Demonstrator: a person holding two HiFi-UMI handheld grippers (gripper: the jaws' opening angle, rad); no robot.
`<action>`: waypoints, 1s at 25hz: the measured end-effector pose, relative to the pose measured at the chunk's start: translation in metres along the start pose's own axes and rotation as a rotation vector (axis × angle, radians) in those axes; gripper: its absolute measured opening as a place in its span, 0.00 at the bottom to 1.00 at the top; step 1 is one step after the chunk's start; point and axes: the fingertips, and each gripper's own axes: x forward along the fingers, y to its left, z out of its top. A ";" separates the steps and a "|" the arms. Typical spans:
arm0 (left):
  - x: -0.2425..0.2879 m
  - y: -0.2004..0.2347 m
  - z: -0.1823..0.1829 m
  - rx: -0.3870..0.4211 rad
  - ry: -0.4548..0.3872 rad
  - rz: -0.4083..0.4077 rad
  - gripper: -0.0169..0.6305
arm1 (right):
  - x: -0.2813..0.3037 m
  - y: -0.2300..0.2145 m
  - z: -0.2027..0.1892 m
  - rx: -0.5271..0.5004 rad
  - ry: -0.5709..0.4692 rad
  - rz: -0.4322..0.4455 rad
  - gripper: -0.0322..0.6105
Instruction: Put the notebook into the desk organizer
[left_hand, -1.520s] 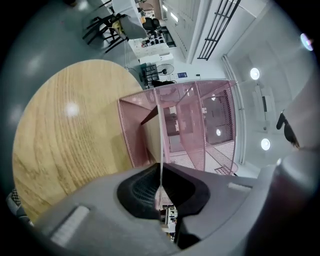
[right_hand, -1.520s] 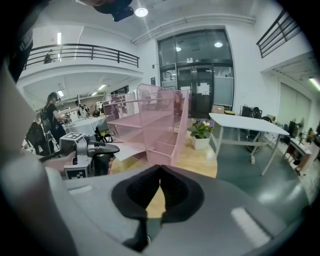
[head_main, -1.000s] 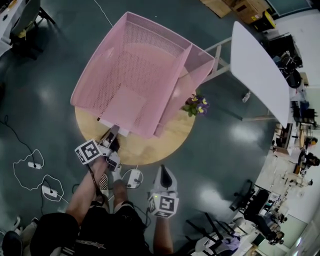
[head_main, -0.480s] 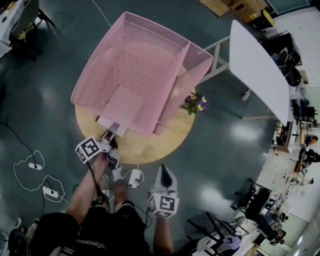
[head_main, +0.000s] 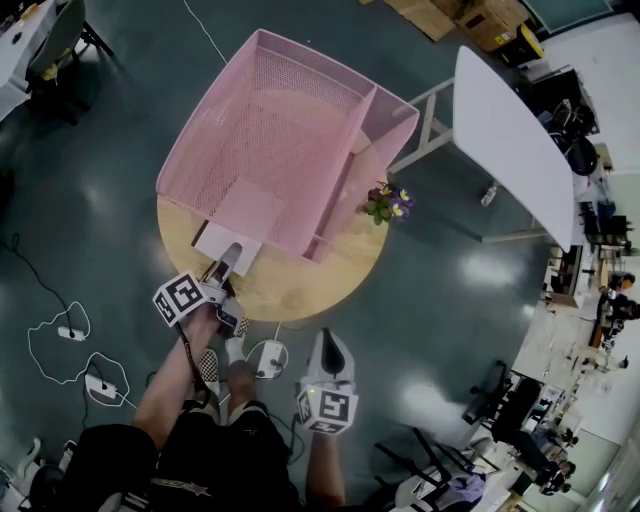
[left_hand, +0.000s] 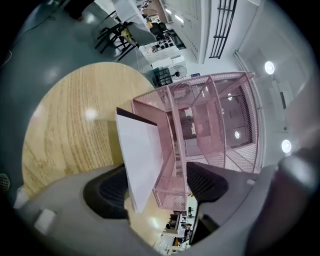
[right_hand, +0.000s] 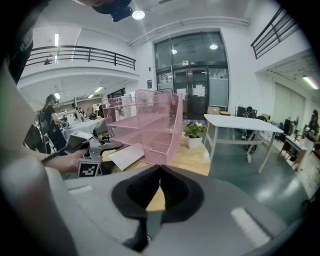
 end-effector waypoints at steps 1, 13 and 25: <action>-0.003 -0.001 -0.001 0.002 0.001 0.003 0.57 | -0.004 0.000 0.001 0.001 -0.006 -0.001 0.06; -0.035 0.008 -0.011 0.027 0.025 0.116 0.62 | -0.048 0.009 0.005 -0.001 -0.073 -0.015 0.06; -0.072 -0.012 -0.024 0.097 0.050 0.073 0.62 | -0.081 0.013 0.012 -0.006 -0.130 -0.045 0.06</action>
